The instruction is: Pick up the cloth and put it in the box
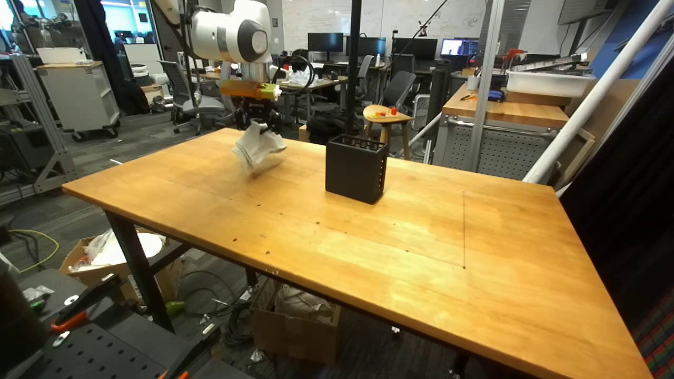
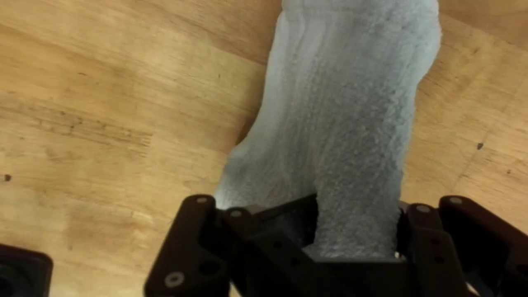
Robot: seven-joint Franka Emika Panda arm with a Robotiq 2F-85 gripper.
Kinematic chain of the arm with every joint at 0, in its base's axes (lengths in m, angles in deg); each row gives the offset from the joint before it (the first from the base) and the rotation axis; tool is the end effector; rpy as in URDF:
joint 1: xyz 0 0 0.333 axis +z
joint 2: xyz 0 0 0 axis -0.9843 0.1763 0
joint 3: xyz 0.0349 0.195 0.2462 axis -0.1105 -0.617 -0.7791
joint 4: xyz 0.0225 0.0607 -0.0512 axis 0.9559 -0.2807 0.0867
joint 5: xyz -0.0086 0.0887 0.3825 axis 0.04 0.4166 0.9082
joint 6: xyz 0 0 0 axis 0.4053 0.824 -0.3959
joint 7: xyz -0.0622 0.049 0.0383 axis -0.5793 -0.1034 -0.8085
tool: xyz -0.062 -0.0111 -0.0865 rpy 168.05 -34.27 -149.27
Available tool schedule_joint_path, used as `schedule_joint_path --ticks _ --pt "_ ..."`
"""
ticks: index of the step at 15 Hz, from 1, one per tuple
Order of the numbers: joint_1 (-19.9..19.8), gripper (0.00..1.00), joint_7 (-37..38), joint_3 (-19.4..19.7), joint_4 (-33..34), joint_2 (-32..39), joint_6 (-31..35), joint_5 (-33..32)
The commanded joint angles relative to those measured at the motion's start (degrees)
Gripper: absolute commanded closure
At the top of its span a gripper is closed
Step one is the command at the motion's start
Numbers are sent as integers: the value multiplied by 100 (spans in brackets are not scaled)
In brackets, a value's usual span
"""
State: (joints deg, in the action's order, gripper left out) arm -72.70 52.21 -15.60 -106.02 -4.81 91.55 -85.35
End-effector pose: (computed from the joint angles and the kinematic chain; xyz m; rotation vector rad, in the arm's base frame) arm 0.6783 0.1647 0.2914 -3.0405 -0.5847 -0.0749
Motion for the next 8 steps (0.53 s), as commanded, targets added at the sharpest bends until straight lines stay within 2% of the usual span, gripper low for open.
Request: schedule_joint_path --ticks 1,5,8 --pt "-93 95 -54 45 -376 -883 -522 52" --pt "-356 96 -232 188 -553 -1608 -1071 78" --pt "-701 96 -672 365 -722 -2097 -1433 126"
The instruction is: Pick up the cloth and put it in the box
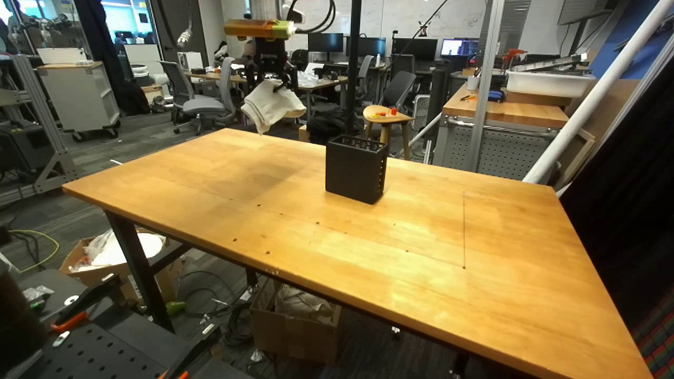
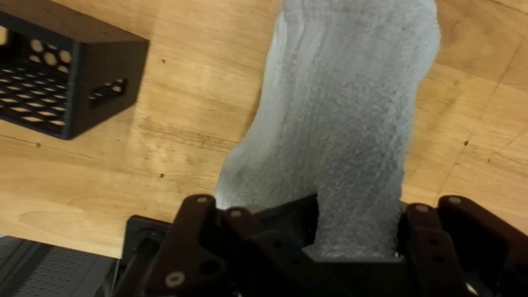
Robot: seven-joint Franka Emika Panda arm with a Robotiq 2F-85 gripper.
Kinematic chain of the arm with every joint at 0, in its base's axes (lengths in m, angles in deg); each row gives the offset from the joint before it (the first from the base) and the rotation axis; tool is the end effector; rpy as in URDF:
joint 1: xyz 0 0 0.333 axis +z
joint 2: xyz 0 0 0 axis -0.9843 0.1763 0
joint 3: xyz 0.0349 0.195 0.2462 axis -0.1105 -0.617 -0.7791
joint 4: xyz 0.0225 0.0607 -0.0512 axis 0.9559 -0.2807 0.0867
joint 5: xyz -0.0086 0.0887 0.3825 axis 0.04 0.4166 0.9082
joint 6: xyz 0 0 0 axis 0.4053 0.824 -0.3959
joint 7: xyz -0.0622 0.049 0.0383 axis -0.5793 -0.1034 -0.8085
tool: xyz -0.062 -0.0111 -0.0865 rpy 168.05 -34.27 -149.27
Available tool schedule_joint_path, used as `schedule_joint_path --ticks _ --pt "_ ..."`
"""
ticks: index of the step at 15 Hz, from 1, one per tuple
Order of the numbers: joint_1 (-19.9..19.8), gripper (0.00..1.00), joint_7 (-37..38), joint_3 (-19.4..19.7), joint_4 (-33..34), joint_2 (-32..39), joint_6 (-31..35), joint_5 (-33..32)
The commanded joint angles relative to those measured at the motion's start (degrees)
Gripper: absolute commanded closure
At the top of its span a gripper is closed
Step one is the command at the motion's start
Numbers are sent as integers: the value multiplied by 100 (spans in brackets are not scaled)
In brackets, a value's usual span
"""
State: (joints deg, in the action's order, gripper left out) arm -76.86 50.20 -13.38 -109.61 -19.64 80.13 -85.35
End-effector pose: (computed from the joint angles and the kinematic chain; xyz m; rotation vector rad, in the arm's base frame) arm 0.6519 0.0879 0.4178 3.0957 0.4923 0.0694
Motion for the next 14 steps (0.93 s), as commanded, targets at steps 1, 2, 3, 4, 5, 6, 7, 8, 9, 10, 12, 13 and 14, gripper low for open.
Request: schedule_joint_path --ticks 1,2,3,4,5,6,7,8,9,10,12,13,14 --pt "-398 96 -666 217 -386 -726 -423 123" --pt "-529 96 -913 303 -384 -832 -571 130" --pt "-645 96 -1149 393 -351 -908 -719 111" --pt "-751 96 -1378 489 -277 -941 -883 63" --pt "-849 96 -1589 575 -192 -952 -1028 51" --pt "-938 97 -1794 654 -93 -956 -1167 45" --pt "-1007 96 -1957 720 1 -938 -1276 27" --pt "-1066 96 -2098 777 109 -905 -1374 14" --pt "-1115 96 -2211 817 223 -855 -1461 27" --pt "-1152 96 -2314 839 360 -789 -1549 55" --pt "-1201 96 -2414 867 633 -652 -1685 68" --pt "-1215 96 -2437 872 723 -614 -1729 70" --pt "-1233 96 -2462 874 854 -535 -1758 98"
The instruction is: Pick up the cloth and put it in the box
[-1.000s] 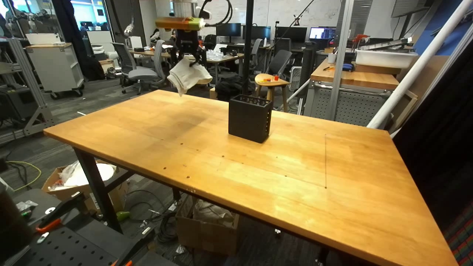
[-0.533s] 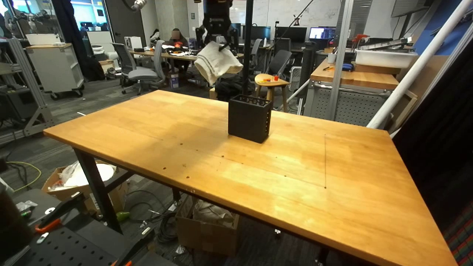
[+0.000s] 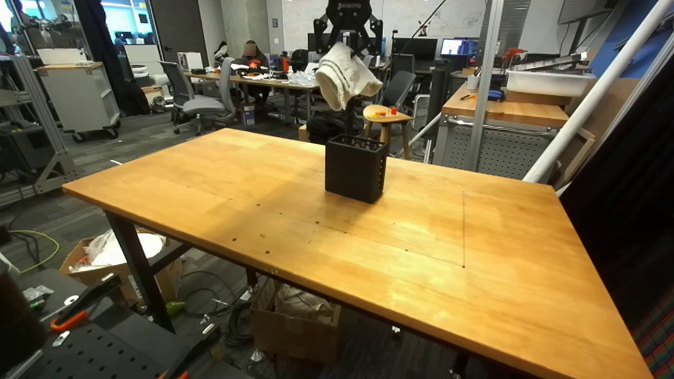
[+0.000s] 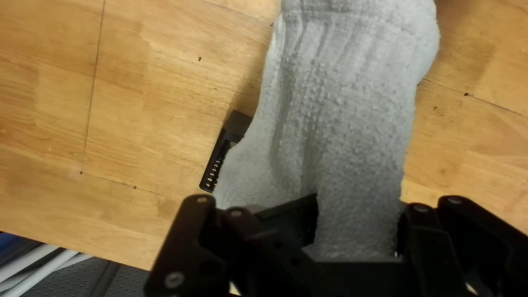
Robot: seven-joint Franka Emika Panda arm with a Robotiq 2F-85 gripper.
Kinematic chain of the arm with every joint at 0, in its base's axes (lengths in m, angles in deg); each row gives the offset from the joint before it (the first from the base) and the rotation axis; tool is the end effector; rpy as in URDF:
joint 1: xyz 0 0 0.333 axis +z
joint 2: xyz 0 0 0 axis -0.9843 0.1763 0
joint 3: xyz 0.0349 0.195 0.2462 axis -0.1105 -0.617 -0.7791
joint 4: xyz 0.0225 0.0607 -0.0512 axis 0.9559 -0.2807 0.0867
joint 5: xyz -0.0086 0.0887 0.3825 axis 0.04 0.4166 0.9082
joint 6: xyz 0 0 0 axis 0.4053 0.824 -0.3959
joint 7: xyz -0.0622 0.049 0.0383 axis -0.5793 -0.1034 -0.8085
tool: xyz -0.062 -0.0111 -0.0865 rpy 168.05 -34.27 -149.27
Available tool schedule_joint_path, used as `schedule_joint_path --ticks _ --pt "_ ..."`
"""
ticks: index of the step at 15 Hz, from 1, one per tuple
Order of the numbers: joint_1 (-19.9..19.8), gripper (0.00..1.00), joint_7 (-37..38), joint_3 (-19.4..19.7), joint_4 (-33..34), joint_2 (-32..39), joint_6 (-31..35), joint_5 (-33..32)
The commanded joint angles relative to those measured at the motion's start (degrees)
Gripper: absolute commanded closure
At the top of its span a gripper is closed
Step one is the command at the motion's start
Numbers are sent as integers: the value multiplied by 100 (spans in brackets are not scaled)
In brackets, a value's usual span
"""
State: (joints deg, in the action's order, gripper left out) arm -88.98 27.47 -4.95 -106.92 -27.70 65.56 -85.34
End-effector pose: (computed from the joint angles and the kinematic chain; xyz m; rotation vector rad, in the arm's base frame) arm 0.6058 -0.1314 0.5071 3.0558 0.5429 -0.0632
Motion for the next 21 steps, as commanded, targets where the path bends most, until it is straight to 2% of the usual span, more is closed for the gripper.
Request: schedule_joint_path --ticks 1,12,21 --pt "-31 96 -207 27 693 347 -332 113" --pt "-103 96 118 -86 1937 1547 -321 410" --pt "-114 96 352 -261 1850 1995 -134 793"
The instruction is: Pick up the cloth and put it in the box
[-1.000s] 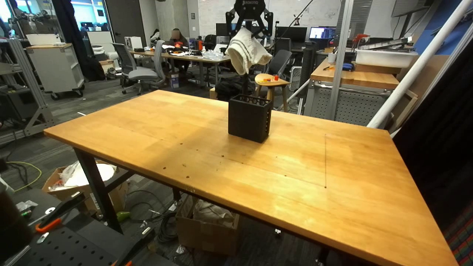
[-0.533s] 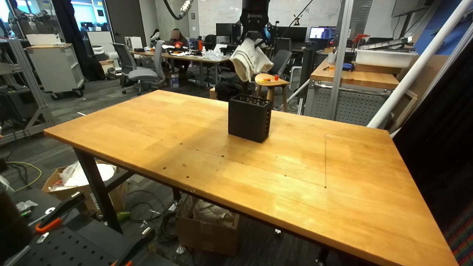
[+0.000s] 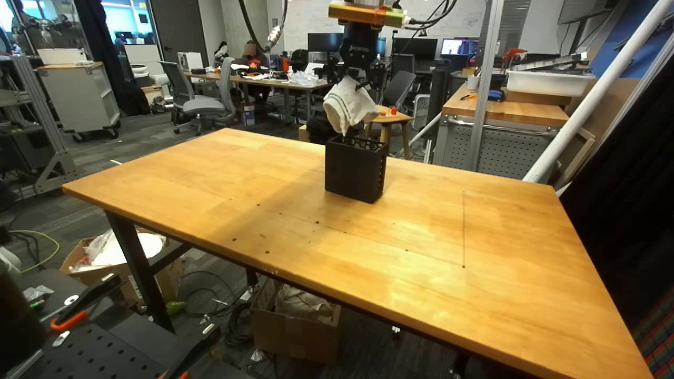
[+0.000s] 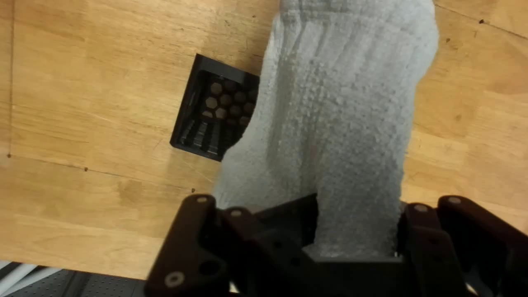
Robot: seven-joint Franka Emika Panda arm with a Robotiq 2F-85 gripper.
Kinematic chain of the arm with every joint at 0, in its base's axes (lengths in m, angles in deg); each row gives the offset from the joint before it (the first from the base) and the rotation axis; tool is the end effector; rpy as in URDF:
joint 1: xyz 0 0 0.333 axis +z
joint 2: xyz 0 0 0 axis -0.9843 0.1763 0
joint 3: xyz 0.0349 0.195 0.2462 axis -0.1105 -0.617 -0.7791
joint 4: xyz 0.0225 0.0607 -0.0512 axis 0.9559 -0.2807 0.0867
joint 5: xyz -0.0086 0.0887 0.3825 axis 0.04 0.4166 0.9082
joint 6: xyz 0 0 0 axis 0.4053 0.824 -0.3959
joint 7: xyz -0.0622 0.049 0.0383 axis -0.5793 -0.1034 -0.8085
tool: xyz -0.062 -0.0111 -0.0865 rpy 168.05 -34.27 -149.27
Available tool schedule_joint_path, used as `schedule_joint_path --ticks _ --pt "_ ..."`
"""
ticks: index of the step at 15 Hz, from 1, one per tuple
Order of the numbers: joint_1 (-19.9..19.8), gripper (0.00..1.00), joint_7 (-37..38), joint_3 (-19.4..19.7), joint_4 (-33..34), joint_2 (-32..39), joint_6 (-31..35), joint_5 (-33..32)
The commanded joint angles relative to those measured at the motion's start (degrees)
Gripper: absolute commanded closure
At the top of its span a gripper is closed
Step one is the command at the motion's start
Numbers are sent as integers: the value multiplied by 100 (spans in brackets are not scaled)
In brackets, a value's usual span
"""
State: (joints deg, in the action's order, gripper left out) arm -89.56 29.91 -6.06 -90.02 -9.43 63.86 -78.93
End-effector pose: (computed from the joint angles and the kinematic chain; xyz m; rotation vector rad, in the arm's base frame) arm 0.6865 -0.1299 0.4340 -3.0303 -0.4518 0.0827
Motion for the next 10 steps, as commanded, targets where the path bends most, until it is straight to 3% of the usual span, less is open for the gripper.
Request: schedule_joint_path --ticks 1,10 --pt "-50 96 114 -177 169 236 50 161" --pt "-219 96 -34 -264 -194 485 632 204"
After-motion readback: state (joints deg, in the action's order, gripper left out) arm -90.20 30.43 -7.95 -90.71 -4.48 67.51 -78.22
